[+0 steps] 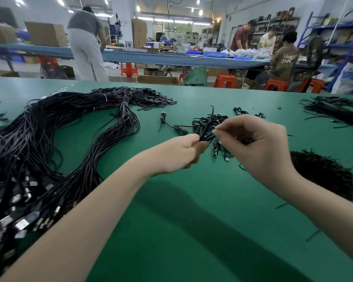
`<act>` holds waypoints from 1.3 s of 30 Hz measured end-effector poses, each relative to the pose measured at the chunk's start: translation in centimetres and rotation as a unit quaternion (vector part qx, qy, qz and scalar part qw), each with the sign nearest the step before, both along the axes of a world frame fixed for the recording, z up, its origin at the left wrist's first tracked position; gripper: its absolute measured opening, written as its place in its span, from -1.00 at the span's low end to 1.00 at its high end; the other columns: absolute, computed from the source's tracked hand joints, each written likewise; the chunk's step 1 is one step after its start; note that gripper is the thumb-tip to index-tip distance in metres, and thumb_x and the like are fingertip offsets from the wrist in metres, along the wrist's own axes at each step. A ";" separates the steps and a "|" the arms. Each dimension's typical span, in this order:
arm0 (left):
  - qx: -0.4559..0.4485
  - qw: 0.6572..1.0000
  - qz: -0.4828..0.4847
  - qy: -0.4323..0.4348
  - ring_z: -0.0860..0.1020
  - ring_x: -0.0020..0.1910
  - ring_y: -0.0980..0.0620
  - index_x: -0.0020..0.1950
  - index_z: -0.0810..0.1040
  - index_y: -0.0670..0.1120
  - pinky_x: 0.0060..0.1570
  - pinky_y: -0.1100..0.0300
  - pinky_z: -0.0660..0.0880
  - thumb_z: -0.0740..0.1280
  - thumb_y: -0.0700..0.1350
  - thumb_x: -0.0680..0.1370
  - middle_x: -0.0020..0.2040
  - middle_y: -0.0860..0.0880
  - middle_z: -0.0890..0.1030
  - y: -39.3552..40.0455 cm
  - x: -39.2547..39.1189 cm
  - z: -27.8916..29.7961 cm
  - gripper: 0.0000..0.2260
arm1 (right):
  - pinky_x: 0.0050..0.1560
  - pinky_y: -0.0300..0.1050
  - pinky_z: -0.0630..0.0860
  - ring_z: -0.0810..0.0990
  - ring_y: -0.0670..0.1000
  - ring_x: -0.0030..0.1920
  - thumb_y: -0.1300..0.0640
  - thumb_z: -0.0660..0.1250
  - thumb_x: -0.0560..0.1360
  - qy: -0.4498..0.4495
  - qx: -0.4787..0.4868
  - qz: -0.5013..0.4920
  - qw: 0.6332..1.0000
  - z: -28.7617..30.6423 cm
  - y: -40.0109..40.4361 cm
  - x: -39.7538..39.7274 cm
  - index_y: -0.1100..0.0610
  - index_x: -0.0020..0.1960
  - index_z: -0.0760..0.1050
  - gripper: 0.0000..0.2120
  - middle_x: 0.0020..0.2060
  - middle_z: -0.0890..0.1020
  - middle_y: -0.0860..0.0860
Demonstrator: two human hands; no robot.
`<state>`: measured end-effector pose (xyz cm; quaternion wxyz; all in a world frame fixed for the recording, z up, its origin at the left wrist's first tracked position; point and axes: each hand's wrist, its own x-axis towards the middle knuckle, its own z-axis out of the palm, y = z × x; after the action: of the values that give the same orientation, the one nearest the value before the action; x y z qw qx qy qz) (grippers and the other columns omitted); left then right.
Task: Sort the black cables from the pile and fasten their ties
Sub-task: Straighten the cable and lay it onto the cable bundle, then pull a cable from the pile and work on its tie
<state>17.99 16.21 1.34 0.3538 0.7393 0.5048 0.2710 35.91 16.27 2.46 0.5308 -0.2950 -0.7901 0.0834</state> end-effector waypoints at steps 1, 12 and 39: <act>0.015 0.999 0.005 0.035 0.34 -0.34 0.03 -0.09 0.33 -0.12 -0.25 0.16 0.35 0.10 0.02 0.66 -0.30 0.00 0.38 0.0 0.2 0.1 -0.76 | -0.24 -0.18 0.56 0.61 -0.15 -0.26 0.26 0.46 0.43 0.002 -0.005 0.000 1.000 0.0 0.0 -0.2 0.05 -0.13 0.61 -0.87 -0.24 0.63 -0.19; 0.318 0.855 0.004 0.410 0.41 -0.32 -0.10 -0.09 0.17 0.00 -0.16 0.09 0.32 -0.02 0.07 0.66 -0.24 0.02 0.48 -1.4 2.2 -0.9 -0.80 | -0.26 -0.47 0.43 0.59 -0.25 -0.29 -0.15 0.42 0.38 -0.396 -0.211 0.072 0.891 6.9 4.5 1.8 -0.10 -0.20 0.63 -0.87 -0.29 0.66 -0.20; -0.034 0.947 0.195 -0.255 0.30 -0.46 0.13 0.21 0.32 0.07 -0.29 0.27 0.33 0.12 -0.04 0.66 -0.42 0.10 0.32 2.2 0.2 -2.8 -0.86 | -0.27 -0.27 0.51 0.51 -0.05 -0.35 0.18 0.49 0.40 0.281 -0.490 0.125 0.816 -4.9 4.5 -5.0 0.20 -0.16 0.66 -0.92 -0.39 0.61 0.02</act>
<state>18.20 18.40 -1.50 0.4358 0.5204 0.5411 0.4965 30.89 20.76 -2.39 0.5004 -0.3779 -0.4913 0.6045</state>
